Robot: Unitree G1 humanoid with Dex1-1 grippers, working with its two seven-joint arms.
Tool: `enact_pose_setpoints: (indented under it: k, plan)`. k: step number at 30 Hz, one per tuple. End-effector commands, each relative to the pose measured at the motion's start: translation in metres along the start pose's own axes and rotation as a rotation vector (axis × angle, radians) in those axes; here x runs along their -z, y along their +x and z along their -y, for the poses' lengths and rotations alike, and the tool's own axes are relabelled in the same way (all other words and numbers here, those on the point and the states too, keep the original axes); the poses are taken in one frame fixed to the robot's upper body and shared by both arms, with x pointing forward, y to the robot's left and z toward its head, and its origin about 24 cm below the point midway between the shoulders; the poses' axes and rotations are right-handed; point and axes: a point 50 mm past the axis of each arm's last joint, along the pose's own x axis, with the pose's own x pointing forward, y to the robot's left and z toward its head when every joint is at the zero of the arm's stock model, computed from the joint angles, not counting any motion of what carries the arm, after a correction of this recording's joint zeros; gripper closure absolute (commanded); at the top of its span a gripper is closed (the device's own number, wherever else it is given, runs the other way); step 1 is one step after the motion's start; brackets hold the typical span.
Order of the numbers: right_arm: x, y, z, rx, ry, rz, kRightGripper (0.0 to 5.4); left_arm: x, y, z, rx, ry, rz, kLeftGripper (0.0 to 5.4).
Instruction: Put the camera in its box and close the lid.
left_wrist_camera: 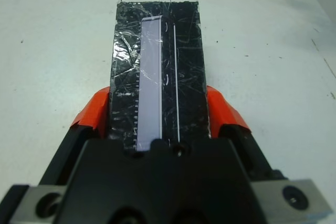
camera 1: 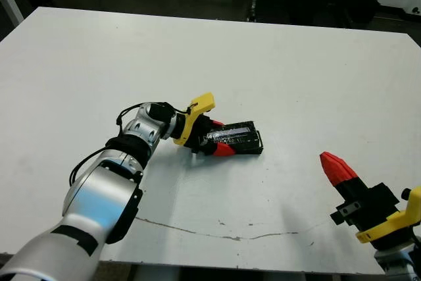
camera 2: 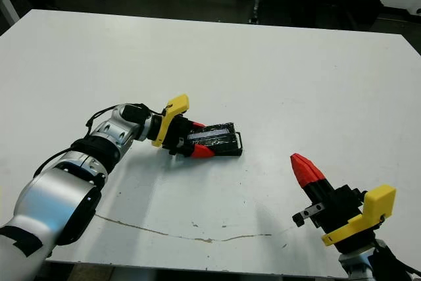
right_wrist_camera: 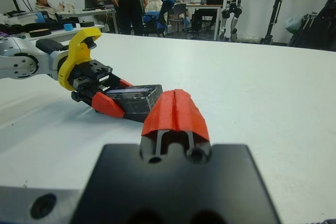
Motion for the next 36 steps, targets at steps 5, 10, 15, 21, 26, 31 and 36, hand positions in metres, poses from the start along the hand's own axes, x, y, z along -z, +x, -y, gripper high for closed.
enact_pose_setpoints:
  k: [5,10,15,21,26,31,36]
  plan:
    - [0.001,-0.003,0.002,0.005,0.015,-0.030,5.40,0.001,0.072,0.043,0.256,-0.030,-0.028,2.24]
    - [0.001,-0.003,0.002,0.006,0.020,-0.027,5.40,-0.004,0.080,0.048,0.294,0.015,-0.060,2.24]
    - [0.000,-0.004,0.002,0.006,0.026,-0.029,5.40,-0.009,0.086,0.052,0.319,0.054,-0.109,2.24]
    - [-0.005,-0.004,0.004,0.011,0.030,-0.024,5.40,-0.013,0.098,0.060,0.346,0.107,-0.131,2.24]
    - [-0.007,-0.005,0.005,0.012,0.029,-0.027,5.40,-0.008,0.101,0.060,0.293,0.080,-0.106,2.06]
    - [-0.008,-0.004,0.007,0.002,0.032,-0.027,5.40,-0.007,0.097,0.056,0.249,0.230,-0.124,1.38]
    - [-0.009,-0.004,0.006,0.004,0.033,-0.037,5.40,-0.005,0.091,0.053,0.244,0.251,-0.129,0.79]
